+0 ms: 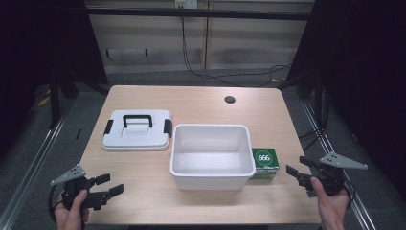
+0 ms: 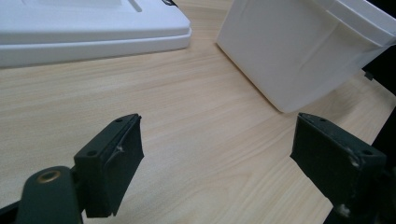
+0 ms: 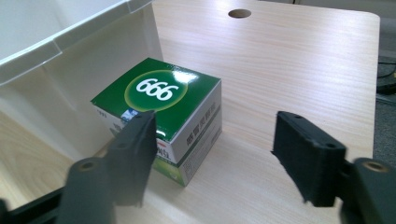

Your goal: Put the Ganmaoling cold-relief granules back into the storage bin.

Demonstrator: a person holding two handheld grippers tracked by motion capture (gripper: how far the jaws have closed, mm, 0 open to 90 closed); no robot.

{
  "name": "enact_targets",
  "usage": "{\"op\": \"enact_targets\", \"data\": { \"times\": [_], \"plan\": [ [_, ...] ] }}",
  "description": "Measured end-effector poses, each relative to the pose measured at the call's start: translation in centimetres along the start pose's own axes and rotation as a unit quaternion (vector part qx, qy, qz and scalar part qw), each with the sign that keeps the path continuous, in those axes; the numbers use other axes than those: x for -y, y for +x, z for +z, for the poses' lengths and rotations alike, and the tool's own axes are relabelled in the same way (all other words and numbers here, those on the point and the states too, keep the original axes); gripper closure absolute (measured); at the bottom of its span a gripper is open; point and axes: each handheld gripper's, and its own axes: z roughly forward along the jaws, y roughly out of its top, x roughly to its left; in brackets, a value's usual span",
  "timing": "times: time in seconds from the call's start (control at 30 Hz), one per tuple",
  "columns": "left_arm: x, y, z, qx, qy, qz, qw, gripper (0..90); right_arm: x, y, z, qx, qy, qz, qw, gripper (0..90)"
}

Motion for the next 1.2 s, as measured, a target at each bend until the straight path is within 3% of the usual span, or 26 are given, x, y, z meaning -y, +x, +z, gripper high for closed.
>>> {"op": "enact_targets", "data": {
  "times": [0.07,0.13,0.3,0.33,0.43,0.47,0.53,0.63,0.67,0.77,0.83,0.9,0.93,0.97,1.0,1.1,1.2],
  "plan": [
    [0.0,0.0,0.0,0.0,-0.001,-0.001,1.0,16.3,0.0,0.0,0.1,0.0,0.001,0.002,1.0,28.3],
    [0.0,0.1,0.1,-0.001,0.0,-0.001,1.0,16.3,0.1,-0.2,0.3,-0.03,0.007,0.008,0.9995,24.4],
    [0.0,0.1,0.1,0.0,0.001,-0.003,1.0,16.3,0.2,-0.2,0.8,-0.062,0.026,0.009,0.9977,14.8],
    [0.1,0.1,0.0,-0.001,0.001,-0.003,1.0,16.3,0.1,-0.1,0.8,-0.077,0.031,0.002,0.9965,14.3],
    [0.1,0.1,0.0,-0.001,0.002,-0.002,1.0,16.3,-0.2,0.0,0.7,-0.091,0.033,-0.003,0.9953,14.2],
    [0.0,0.0,0.1,-0.001,0.001,-0.002,1.0,16.3,-0.9,0.0,0.5,-0.12,0.034,-0.029,0.9918,14.2],
    [0.1,0.0,0.1,0.0,0.003,0.001,1.0,16.3,-1.2,0.0,0.4,-0.127,0.034,-0.036,0.9907,14.2],
    [0.1,-0.1,-0.1,-0.001,0.0,0.001,1.0,16.3,-2.1,0.4,0.1,-0.114,0.019,-0.057,0.9916,13.9],
    [0.1,0.0,0.0,-0.001,0.002,0.0,1.0,16.3,-2.4,0.6,0.1,-0.128,0.029,-0.07,0.9888,13.9],
    [0.1,0.0,0.0,0.0,0.001,0.0,1.0,16.3,-2.6,0.8,0.3,-0.137,0.034,-0.077,0.987,13.9],
    [0.1,0.0,0.0,-0.001,-0.001,-0.003,1.0,16.3,-3.0,0.9,0.2,-0.129,0.039,-0.088,0.987,13.9],
    [0.1,0.0,0.1,-0.001,0.003,-0.001,1.0,16.3,-3.4,0.8,0.2,-0.14,0.035,-0.092,0.9852,13.9],
    [0.1,0.0,0.0,-0.002,0.001,-0.001,1.0,16.3,-3.9,0.8,0.3,-0.15,0.043,-0.104,0.9822,13.9],
    [0.1,0.0,0.0,-0.002,0.001,-0.001,1.0,16.3,-3.9,0.8,0.3,-0.15,0.043,-0.104,0.9822,13.9],
    [0.1,0.0,0.0,-0.002,0.001,-0.001,1.0,16.3,-4.6,1.1,0.4,-0.166,0.056,-0.116,0.9777,16.0],
    [0.1,0.0,0.0,-0.002,0.001,-0.001,1.0,16.3,-5.4,1.4,0.5,-0.165,0.054,-0.131,0.9761,16.4],
    [0.1,0.0,0.0,-0.002,0.001,0.0,1.0,16.3,-6.7,1.7,0.6,-0.145,0.061,-0.151,0.976,13.8]
  ]
}}
